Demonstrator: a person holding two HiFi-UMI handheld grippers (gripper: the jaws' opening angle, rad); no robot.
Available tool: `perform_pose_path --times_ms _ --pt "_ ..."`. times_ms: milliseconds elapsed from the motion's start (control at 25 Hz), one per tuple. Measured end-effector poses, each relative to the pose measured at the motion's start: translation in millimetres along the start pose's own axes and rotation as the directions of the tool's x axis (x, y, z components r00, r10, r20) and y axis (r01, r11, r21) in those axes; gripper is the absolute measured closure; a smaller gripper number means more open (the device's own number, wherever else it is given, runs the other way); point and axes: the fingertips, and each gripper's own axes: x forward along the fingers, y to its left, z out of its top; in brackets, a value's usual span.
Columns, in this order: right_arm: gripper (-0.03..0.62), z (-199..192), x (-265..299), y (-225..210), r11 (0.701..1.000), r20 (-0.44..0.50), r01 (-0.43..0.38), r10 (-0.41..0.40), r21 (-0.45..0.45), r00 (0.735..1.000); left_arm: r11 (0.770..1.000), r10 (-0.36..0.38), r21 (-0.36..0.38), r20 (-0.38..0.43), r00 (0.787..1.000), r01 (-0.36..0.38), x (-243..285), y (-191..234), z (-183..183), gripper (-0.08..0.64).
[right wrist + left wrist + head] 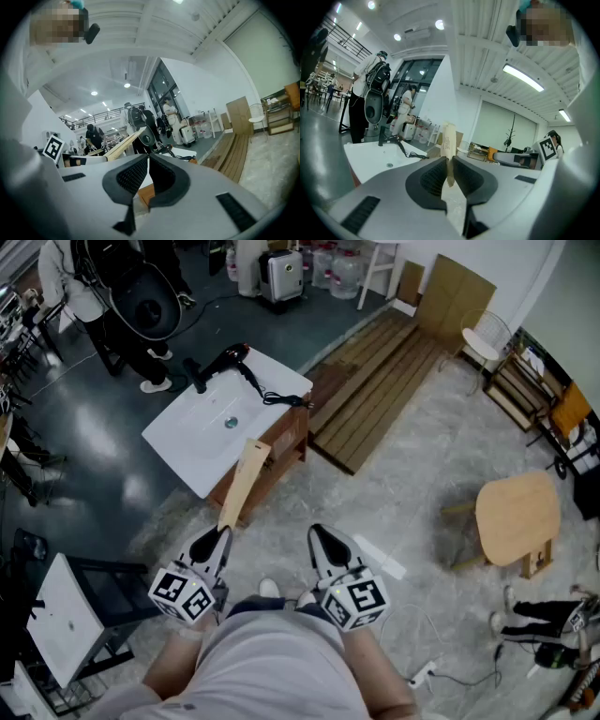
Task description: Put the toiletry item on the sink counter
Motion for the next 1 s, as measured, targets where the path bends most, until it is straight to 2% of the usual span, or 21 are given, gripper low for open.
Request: perform_pose_path --times_ms 280,440,720,1000 --pt "0.566 -1.9 26.6 16.0 1.000 -0.002 0.006 -0.006 -0.018 1.000 1.000 -0.025 0.000 0.001 1.000 0.025 -4.5 26.8 5.1 0.506" --pt "0.566 2.6 44.1 19.7 0.999 0.006 0.021 -0.021 -0.037 1.000 1.000 -0.017 0.001 0.015 1.000 0.017 -3.9 50.8 11.8 0.506" --pt "0.565 11.9 87.7 24.1 0.996 0.020 0.061 -0.060 -0.069 0.998 0.999 -0.015 0.033 0.060 0.998 0.014 -3.1 102.9 41.7 0.506" --pt "0.565 19.6 119.3 28.2 0.991 0.040 0.082 -0.078 -0.102 0.996 0.997 -0.028 0.079 0.093 0.995 0.020 4.2 132.7 68.0 0.506"
